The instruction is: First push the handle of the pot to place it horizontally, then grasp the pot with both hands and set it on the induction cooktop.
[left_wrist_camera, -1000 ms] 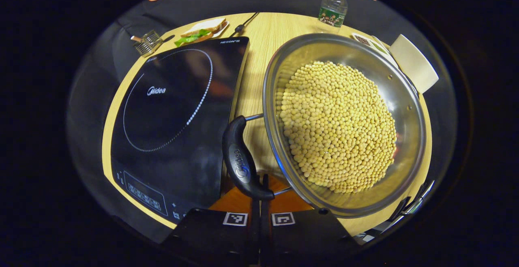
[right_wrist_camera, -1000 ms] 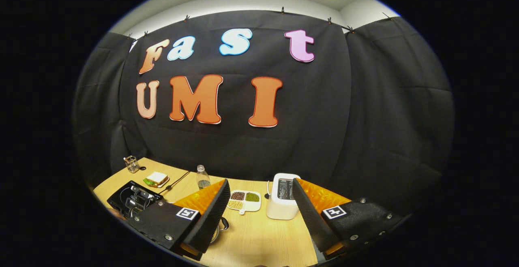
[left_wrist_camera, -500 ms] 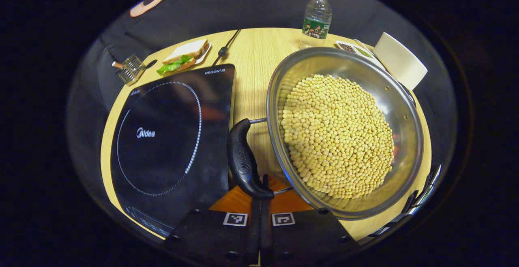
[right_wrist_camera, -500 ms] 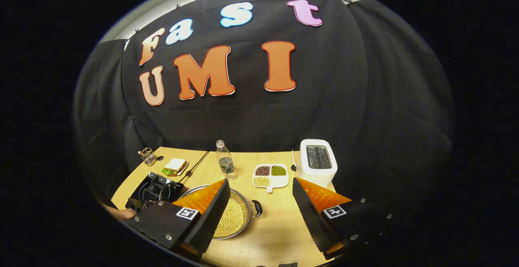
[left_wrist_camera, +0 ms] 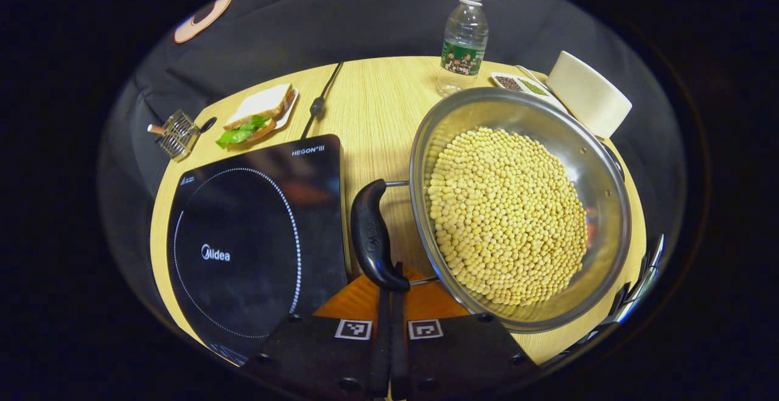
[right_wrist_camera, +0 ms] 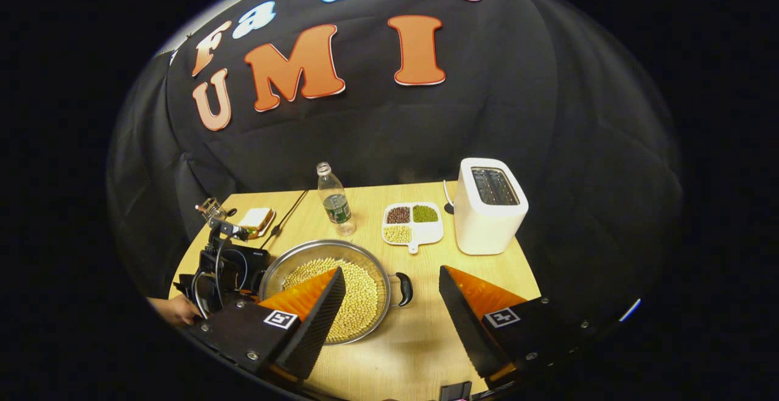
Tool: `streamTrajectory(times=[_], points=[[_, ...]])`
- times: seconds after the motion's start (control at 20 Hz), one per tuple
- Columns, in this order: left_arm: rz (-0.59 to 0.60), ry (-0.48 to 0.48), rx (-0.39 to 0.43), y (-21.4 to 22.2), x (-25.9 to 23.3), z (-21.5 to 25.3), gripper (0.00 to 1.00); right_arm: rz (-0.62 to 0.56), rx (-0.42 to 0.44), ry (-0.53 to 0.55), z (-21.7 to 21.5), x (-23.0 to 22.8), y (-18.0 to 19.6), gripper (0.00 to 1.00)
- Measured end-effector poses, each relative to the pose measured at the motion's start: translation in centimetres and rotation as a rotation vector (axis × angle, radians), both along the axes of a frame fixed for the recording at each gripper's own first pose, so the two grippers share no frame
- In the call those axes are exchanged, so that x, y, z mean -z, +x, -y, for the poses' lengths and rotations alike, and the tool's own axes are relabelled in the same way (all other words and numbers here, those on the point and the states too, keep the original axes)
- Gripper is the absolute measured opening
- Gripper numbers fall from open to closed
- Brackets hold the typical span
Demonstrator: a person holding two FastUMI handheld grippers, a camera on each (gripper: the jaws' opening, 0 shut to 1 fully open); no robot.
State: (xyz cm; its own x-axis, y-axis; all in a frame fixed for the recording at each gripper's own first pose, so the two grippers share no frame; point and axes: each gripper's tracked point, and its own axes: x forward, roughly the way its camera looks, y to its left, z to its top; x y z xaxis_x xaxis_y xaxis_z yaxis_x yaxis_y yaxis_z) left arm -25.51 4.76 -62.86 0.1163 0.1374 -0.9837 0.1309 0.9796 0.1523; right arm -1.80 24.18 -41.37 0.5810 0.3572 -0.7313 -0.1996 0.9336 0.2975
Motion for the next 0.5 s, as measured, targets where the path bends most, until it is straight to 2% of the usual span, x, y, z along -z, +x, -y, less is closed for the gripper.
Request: streamTrajectory(times=[0.5], points=[[0.054, -0.019, 0.016, 3.4, 1.4, 1.3, 0.08, -0.096, -0.030, -0.047, -0.8, 2.8, -1.4, 0.96]])
